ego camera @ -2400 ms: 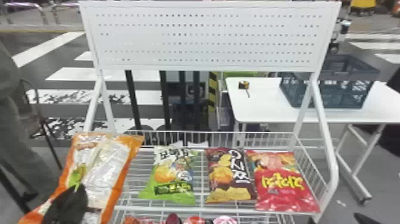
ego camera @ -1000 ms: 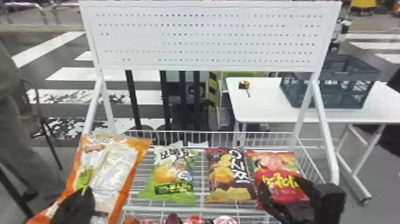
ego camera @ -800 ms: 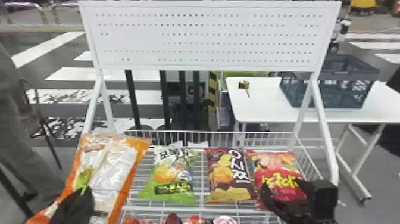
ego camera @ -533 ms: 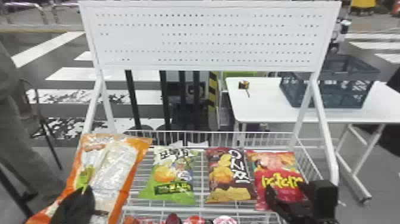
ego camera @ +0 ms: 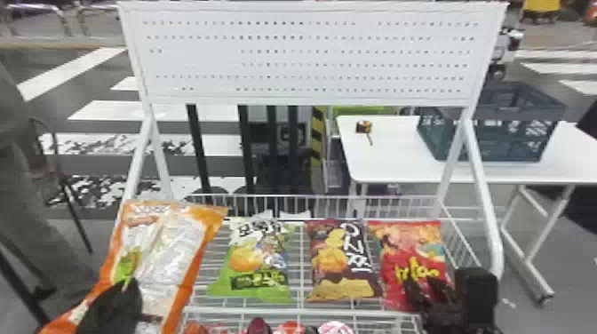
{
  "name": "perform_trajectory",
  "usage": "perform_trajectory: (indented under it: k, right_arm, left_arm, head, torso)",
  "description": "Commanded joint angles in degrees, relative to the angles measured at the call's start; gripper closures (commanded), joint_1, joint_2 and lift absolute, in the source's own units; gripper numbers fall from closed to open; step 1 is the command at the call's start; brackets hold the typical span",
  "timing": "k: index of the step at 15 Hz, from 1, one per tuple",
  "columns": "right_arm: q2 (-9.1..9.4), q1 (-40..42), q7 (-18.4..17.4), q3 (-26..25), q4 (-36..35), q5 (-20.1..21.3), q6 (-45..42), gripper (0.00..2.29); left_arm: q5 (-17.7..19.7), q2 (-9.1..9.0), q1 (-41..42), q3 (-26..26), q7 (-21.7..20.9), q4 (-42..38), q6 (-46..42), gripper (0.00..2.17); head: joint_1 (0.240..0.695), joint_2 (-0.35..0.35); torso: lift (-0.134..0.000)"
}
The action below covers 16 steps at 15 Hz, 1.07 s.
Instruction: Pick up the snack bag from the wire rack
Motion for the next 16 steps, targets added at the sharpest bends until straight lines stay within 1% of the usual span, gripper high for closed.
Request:
perform_trajectory:
  k: [1,3,5,8,10,13,16]
  right_arm:
    - [0.05,0.66,-0.70,0.25,-1.25,-0.45,-0.14,2.13]
    - [0.05,1.80,-2.19,0.51,-3.09,-1.41,-1.20,2.13]
    - [0.05,3.82,-4.13,0.95,-6.87,-2.29,-2.08,2.13]
    - [0.05,6.81,-8.26,3.06,-13.90,-1.41,-3.48,2.13]
    - [0.05,9.89,-9.05,4.73,-19.97,-1.68,-4.19,2.13]
    - [0.05,17.45,-9.31,6.75,-29.90,-1.68,-5.24,2.13]
    - [0.05,26.32,-9.67,6.75,-35.52,-1.68,-11.92,2.13]
  left_arm:
    - [0.00,0.01,0.11,0.01,0.09,-0.02,0.05,1.67]
    - [0.00,0.01,0.11,0.01,0.00,-0.11,0.05,1.67]
    - [0.00,0.01,0.11,-0.08,0.00,-0.11,0.05,1.67]
    - [0.00,-0.08,0.11,-0.08,0.09,-0.11,-0.13,1.67]
    - [0.00,-0.08,0.11,-0.08,0.09,-0.29,-0.13,1.67]
    - [0.00,-0.08,0.11,0.01,0.09,-0.29,-0.31,1.67]
    - [0.00,0.01,0.02,0.09,0.44,-0.29,-0.31,1.67]
  head:
    - [0.499,0.000]
    - [0.499,0.000]
    - [0.499,0.000]
    - [0.499,0.000]
    - [0.499,0.000]
    - [0.499,0.000]
    - [0.499,0.000]
  torso:
    - [0.000]
    - [0.000]
    - [0.000]
    - [0.000]
    - [0.000]
    - [0.000]
    - [0.000]
